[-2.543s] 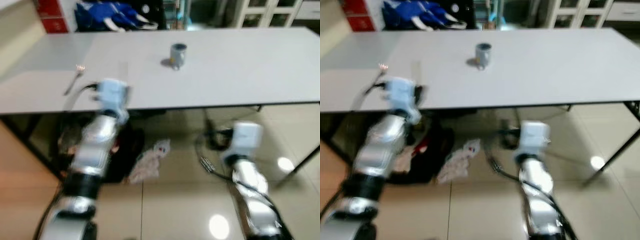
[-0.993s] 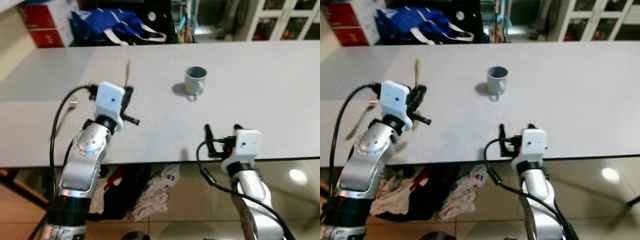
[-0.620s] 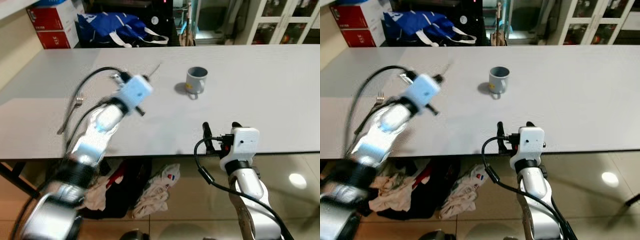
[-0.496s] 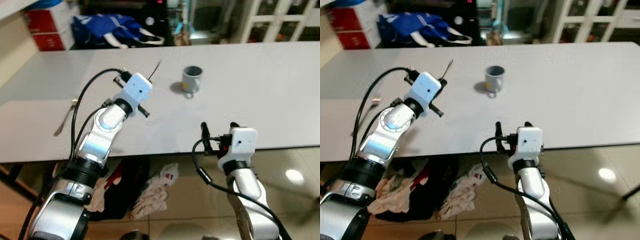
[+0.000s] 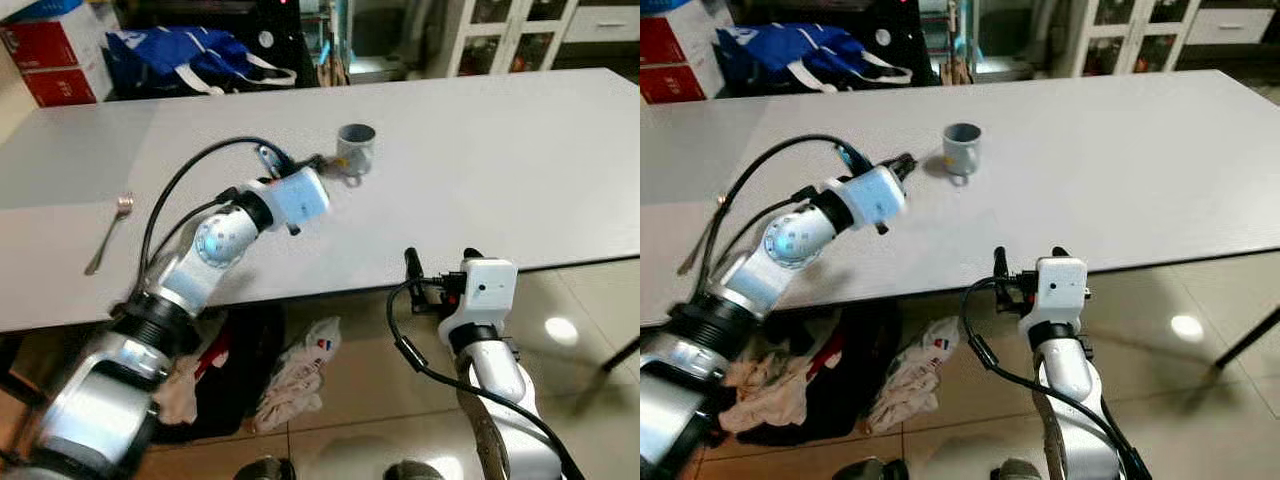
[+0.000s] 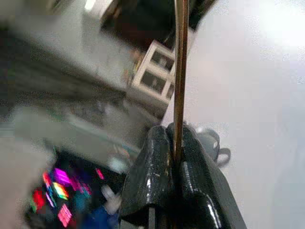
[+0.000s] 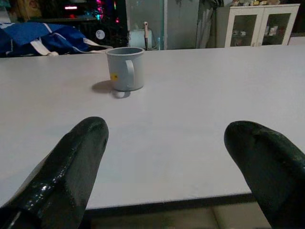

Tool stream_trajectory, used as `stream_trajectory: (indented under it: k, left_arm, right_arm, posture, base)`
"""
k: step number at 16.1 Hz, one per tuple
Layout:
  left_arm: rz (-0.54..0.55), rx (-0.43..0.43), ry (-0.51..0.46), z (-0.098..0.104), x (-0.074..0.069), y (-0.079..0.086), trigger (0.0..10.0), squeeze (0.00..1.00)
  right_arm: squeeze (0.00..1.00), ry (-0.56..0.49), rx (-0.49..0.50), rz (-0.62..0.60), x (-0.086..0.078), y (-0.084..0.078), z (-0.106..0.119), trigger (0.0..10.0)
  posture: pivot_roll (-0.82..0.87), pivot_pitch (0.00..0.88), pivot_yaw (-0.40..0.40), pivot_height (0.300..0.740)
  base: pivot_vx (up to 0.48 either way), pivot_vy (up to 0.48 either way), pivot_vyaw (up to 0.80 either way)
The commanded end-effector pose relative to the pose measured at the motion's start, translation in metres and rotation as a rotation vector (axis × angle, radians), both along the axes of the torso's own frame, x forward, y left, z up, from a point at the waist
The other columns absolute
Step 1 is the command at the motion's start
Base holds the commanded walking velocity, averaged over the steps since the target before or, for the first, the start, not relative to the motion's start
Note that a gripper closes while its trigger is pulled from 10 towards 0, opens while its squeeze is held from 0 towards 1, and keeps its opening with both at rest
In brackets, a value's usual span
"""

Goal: Setting the table

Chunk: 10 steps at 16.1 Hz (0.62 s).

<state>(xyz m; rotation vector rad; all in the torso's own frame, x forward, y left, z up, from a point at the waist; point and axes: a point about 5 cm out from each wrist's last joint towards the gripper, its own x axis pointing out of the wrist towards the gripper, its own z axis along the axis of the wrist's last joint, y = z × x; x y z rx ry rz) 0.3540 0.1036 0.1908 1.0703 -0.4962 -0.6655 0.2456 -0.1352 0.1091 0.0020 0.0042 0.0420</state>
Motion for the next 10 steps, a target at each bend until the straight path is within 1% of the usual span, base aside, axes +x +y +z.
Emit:
stream_trajectory:
  k: [1,2,3,4,6,7,8,9,10]
  left_arm:
    - [-0.029,0.069,-0.047,0.001,0.001,0.003,0.0,0.00]
    - [0.025,-0.010,0.019,0.002,0.008,0.008,0.0,0.00]
    - [0.095,-0.135,0.117,0.002,0.015,0.013,0.0,0.00]
    - [0.132,-0.259,0.207,0.002,0.019,0.014,0.0,0.00]
    - [0.152,-0.421,0.282,0.003,0.023,0.011,0.0,0.00]
    - [0.140,-0.397,0.237,0.005,0.022,0.008,0.0,0.00]
    - [0.105,-0.286,0.154,0.003,0.020,0.003,0.0,0.00]
    - [0.156,-0.393,0.262,0.001,0.026,0.007,0.0,0.00]
    - [0.189,-0.483,0.349,-0.001,0.029,0.010,0.0,0.00]
  right_arm:
    - [0.00,-0.018,-0.002,0.009,0.002,0.003,0.006,10.0]
    - [0.00,-0.017,0.001,0.008,0.002,0.003,0.006,10.0]
    - [0.00,-0.018,0.005,0.003,0.002,0.003,0.006,10.0]
    - [0.00,-0.020,0.007,-0.002,0.003,0.002,0.006,10.0]
    - [0.00,-0.020,0.006,-0.002,0.003,0.002,0.007,10.0]
    - [0.00,-0.019,0.005,0.000,0.003,0.002,0.007,10.0]
    - [0.00,-0.017,0.000,0.005,0.004,0.002,0.007,10.0]
    - [0.00,-0.018,-0.001,0.005,0.005,0.002,0.008,10.0]
    - [0.00,-0.019,0.000,0.005,0.005,0.002,0.008,10.0]
  posture:
    - [-0.13,0.050,0.067,0.727]
    - [-0.13,0.050,0.067,0.727]
    - [-0.13,0.053,0.075,0.727]
    - [-0.13,0.053,0.075,0.727]
    - [-0.13,0.053,0.070,0.727]
    - [-0.13,0.053,0.070,0.727]
    - [-0.13,0.052,0.065,0.727]
    - [-0.13,0.052,0.065,0.727]
    - [-0.13,0.048,0.069,0.727]
  base:
    - [0.000,0.000,0.00]
    - [0.000,0.000,0.00]
    - [0.000,0.000,0.00]
    - [0.000,0.000,0.00]
    - [0.000,0.000,0.00]
    - [0.000,0.000,0.00]
    - [0.000,0.000,0.00]
    - [0.000,0.000,0.00]
    - [0.000,0.000,0.00]
